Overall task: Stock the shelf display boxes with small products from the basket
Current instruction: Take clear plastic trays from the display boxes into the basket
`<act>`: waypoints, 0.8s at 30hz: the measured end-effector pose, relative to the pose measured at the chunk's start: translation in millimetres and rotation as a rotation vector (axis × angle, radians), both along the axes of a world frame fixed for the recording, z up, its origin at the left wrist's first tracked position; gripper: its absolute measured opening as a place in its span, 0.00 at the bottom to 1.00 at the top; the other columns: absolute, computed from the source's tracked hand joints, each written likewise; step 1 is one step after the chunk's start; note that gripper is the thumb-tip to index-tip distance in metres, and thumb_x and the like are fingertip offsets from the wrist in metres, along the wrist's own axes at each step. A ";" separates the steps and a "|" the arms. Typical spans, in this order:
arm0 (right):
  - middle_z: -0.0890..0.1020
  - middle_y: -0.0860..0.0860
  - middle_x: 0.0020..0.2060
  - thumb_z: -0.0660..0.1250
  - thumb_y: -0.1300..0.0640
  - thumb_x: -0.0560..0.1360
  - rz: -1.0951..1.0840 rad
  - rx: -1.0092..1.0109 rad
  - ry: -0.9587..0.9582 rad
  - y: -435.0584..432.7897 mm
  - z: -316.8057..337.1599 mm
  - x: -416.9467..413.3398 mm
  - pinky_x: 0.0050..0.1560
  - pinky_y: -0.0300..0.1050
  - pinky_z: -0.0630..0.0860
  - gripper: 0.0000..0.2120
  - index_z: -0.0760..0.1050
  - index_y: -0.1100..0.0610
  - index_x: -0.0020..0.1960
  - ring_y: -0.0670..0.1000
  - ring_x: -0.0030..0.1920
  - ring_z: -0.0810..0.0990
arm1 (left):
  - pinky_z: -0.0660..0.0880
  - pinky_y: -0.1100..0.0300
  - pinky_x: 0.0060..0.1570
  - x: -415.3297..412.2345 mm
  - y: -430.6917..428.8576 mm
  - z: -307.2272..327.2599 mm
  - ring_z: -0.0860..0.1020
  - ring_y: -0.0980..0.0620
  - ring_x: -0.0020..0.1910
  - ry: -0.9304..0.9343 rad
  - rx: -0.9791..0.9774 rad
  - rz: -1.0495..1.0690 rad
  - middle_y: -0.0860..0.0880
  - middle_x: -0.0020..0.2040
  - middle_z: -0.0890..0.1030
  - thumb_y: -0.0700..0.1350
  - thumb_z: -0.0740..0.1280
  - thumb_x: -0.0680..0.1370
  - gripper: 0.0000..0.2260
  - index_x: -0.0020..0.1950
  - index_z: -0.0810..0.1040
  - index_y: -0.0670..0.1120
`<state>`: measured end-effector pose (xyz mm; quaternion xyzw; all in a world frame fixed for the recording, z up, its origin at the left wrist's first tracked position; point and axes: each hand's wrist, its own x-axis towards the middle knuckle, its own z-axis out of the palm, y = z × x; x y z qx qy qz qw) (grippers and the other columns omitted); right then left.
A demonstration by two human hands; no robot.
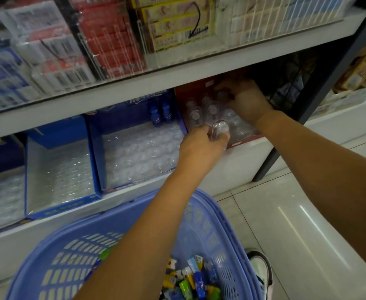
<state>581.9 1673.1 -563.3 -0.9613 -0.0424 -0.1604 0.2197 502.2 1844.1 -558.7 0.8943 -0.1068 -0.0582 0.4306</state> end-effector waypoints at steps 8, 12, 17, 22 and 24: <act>0.79 0.53 0.61 0.68 0.59 0.74 -0.092 0.140 0.121 11.2 34.6 -31.4 0.61 0.36 0.69 0.20 0.74 0.55 0.66 0.51 0.60 0.77 | 0.61 0.66 0.29 -1.0 1.3 3.8 0.71 0.54 0.36 0.012 0.005 -0.009 0.57 0.33 0.72 0.55 0.66 0.76 0.10 0.42 0.74 0.49; 0.84 0.51 0.44 0.73 0.54 0.70 -0.010 0.604 0.393 15.7 54.0 -71.7 0.42 0.34 0.78 0.13 0.81 0.59 0.52 0.44 0.39 0.82 | 0.64 0.61 0.33 -4.6 -0.9 3.0 0.74 0.51 0.40 -0.029 -0.019 0.022 0.52 0.38 0.76 0.52 0.65 0.77 0.10 0.48 0.77 0.45; 0.83 0.54 0.42 0.77 0.56 0.67 0.008 0.674 0.509 23.8 46.9 -92.2 0.35 0.32 0.79 0.15 0.80 0.60 0.51 0.46 0.39 0.82 | 0.71 0.60 0.40 -13.1 -4.2 1.0 0.79 0.47 0.46 -0.090 -0.049 0.074 0.45 0.47 0.83 0.52 0.64 0.78 0.14 0.58 0.76 0.45; 0.83 0.58 0.43 0.78 0.58 0.66 -0.122 0.862 0.375 27.5 34.5 -76.4 0.40 0.40 0.81 0.14 0.79 0.61 0.47 0.46 0.36 0.83 | 0.74 0.58 0.42 -15.0 -5.3 -1.2 0.80 0.46 0.47 -0.085 -0.025 0.072 0.46 0.49 0.83 0.50 0.63 0.79 0.13 0.61 0.76 0.46; 0.83 0.56 0.44 0.77 0.55 0.66 -0.262 0.833 0.225 15.8 32.1 -64.7 0.46 0.42 0.80 0.14 0.78 0.58 0.48 0.49 0.41 0.82 | 0.74 0.58 0.51 -19.3 -3.0 -6.6 0.79 0.45 0.53 -0.124 0.083 -0.038 0.46 0.58 0.81 0.46 0.63 0.79 0.16 0.66 0.73 0.46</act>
